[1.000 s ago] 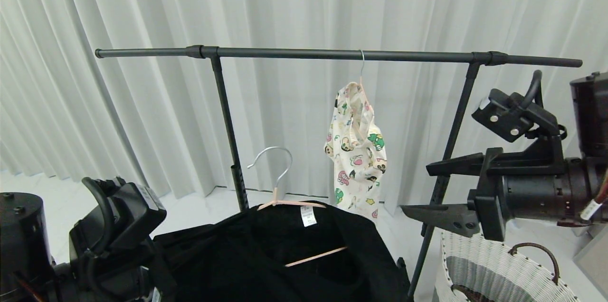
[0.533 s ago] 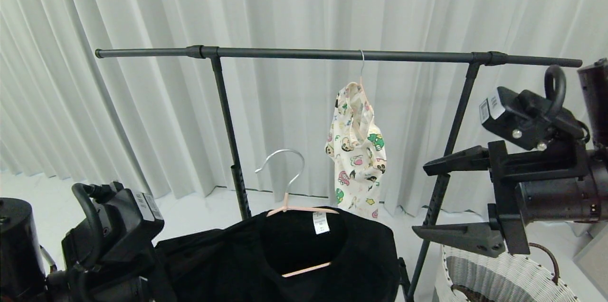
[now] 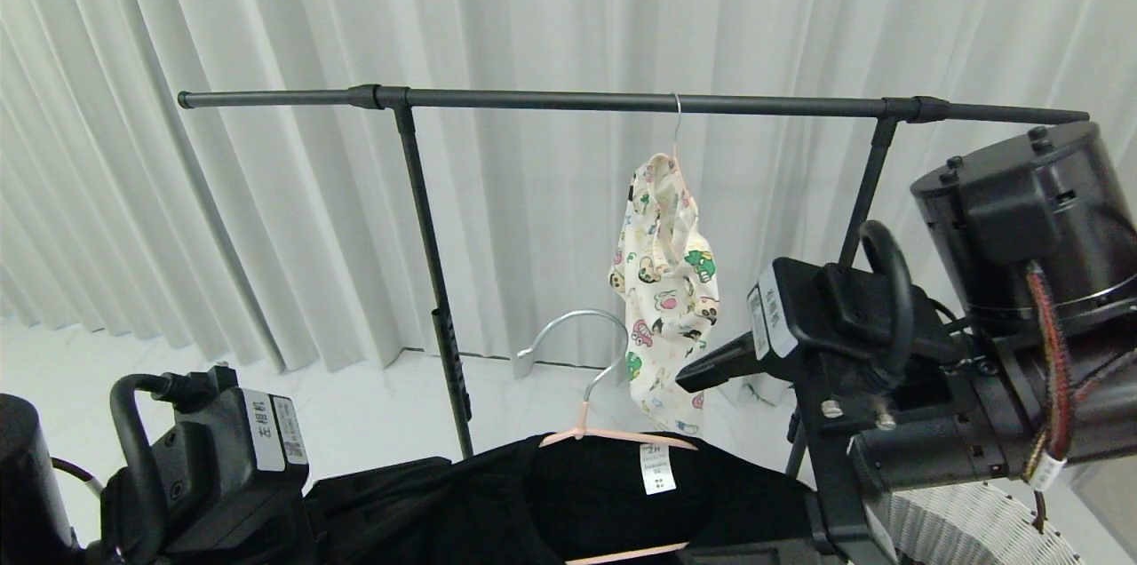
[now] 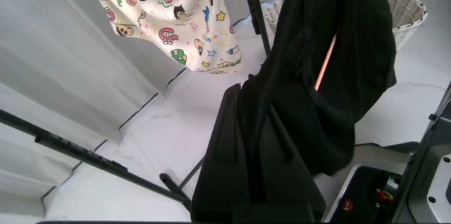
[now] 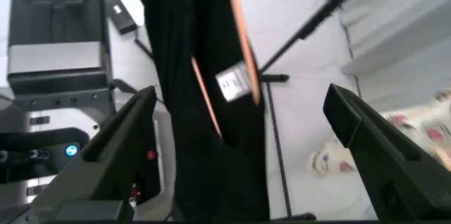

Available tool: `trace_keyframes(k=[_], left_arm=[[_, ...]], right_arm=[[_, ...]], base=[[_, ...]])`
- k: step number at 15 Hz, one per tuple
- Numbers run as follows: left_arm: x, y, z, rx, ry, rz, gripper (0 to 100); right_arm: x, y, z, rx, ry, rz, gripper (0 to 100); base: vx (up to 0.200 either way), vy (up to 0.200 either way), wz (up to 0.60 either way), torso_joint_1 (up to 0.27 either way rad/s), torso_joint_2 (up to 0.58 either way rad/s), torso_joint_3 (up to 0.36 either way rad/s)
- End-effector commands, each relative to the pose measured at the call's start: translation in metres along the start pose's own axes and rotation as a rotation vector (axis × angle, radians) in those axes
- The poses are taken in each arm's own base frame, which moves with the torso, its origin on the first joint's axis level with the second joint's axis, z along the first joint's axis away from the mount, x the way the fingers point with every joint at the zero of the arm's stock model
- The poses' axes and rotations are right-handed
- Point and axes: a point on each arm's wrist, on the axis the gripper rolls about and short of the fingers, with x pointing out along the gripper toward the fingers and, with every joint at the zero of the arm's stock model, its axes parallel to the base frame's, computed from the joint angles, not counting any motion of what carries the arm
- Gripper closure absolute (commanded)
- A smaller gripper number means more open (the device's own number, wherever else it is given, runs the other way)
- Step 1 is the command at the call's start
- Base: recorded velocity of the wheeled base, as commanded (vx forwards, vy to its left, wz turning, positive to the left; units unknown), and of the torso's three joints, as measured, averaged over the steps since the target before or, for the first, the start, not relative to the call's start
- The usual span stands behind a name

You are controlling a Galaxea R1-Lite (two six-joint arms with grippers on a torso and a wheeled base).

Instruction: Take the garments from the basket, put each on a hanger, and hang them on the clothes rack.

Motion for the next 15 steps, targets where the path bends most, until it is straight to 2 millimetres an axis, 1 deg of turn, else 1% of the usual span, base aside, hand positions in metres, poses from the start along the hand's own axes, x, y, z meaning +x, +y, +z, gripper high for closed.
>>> trace_keyframes(k=[1,2,3,7,9,11,15], left_arm=[[-0.001,0.000,0.001,0.000,-0.006,0.002,100],[-0.002,0.000,0.001,0.002,-0.010,0.001,100],[-0.002,0.000,0.001,0.002,-0.011,0.002,100],[-0.002,0.000,0.003,0.004,-0.015,0.004,100],[-0.001,0.001,0.005,0.006,-0.024,0.007,100],[-0.001,0.001,0.006,0.006,-0.025,0.007,100],[-0.001,0.001,0.006,0.007,-0.026,0.006,100]], right_arm=[[0.018,-0.003,-0.008,0.012,0.058,0.010,0],[0.019,-0.004,-0.008,0.013,0.071,-0.006,0],[0.026,-0.007,-0.010,0.016,0.102,-0.048,0],[0.038,-0.011,-0.015,0.032,0.145,-0.051,0],[0.048,-0.014,-0.019,0.081,0.176,-0.068,0],[0.052,-0.015,-0.021,0.119,0.186,-0.069,0],[0.051,-0.020,-0.025,0.143,0.196,-0.085,0]], base=[[0.000,0.000,0.00,0.000,0.00,0.000],[0.000,0.000,0.00,0.000,0.00,0.000],[0.000,0.000,0.00,0.000,0.00,0.000],[0.000,0.000,0.00,0.000,0.00,0.000],[0.000,0.000,0.00,0.000,0.00,0.000],[0.000,0.000,0.00,0.000,0.00,0.000],[0.000,0.000,0.00,0.000,0.00,0.000]])
